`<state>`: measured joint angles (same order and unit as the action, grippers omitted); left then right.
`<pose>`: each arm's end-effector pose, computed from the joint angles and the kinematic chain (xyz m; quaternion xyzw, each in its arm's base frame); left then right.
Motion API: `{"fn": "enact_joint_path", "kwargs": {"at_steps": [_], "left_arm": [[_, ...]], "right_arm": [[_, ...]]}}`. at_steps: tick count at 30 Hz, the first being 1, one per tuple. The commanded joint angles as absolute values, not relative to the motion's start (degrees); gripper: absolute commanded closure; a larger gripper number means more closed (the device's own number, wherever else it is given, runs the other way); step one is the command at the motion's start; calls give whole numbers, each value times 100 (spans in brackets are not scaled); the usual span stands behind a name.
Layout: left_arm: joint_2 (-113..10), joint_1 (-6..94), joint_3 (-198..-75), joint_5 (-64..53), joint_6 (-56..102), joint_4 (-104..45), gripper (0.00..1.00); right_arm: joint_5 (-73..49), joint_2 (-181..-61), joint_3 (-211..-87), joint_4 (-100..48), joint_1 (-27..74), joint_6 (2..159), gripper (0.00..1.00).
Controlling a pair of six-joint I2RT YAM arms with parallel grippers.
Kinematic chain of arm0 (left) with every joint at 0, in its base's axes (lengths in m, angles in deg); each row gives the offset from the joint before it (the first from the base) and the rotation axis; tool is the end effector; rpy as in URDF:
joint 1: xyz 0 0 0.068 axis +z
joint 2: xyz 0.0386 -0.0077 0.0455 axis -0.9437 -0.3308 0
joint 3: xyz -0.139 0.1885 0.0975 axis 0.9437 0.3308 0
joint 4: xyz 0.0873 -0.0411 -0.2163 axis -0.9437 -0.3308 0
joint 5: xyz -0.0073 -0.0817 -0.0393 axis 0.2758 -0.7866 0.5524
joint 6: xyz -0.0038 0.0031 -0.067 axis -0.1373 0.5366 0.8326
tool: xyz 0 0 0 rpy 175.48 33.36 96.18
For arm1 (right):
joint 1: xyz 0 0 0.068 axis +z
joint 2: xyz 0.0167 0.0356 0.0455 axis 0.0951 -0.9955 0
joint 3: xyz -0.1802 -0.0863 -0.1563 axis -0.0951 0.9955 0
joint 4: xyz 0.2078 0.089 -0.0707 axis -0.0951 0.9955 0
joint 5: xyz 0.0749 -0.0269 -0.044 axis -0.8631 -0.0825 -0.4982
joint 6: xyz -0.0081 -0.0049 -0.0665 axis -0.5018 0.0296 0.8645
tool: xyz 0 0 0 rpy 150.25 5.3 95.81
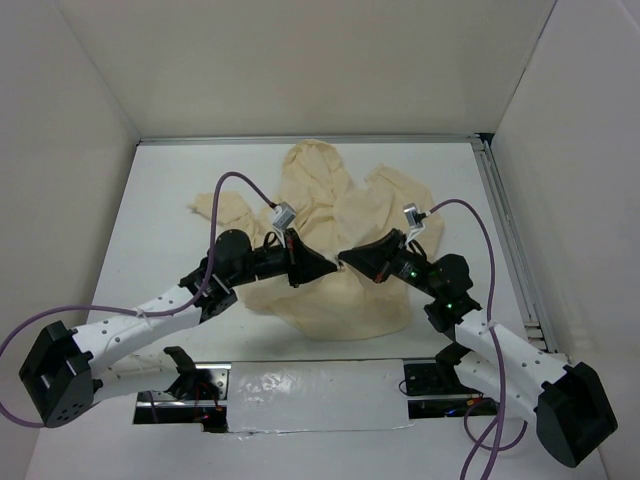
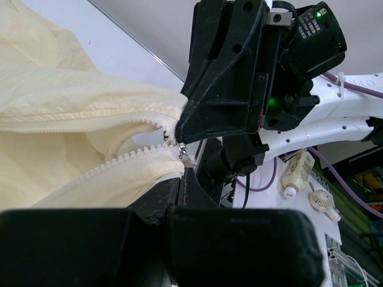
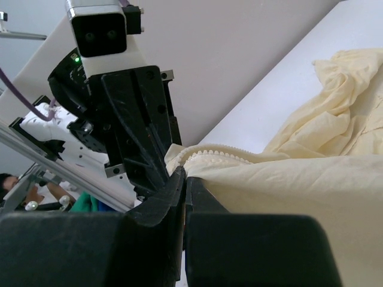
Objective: Zip up the jacket
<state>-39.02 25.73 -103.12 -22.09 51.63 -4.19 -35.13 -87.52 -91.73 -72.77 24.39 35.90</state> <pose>0.1638 -0.1955 0.3040 0.1815 0.6632 -0.5913 0.4214 0.1517 0.1186 0.2743 -0.1027 0.6040 0.6229 0.4864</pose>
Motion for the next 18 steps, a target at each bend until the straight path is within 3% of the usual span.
{"fn": "enact_joint_path", "kwargs": {"at_steps": [1,8,13,18], "left_arm": [[-3780,2217,-10294,-2319,4805,-435,100],[-3763,2190,-10179,-2090,4761,-1033,100],[-3816,2199,-10390,-1756,4717,-1297,100],[-3894,2322,-10601,-1528,4875,-1367,100]], "right_arm": [[-2843,-8708,-9590,-7608,2478,3652,100],[-3184,-8928,-10056,-7407,2495,3854,100],[-3115,-8796,-10529,-5704,2539,4459,100],[-2798,-8752,-10917,-4121,2662,5014,85]]}}
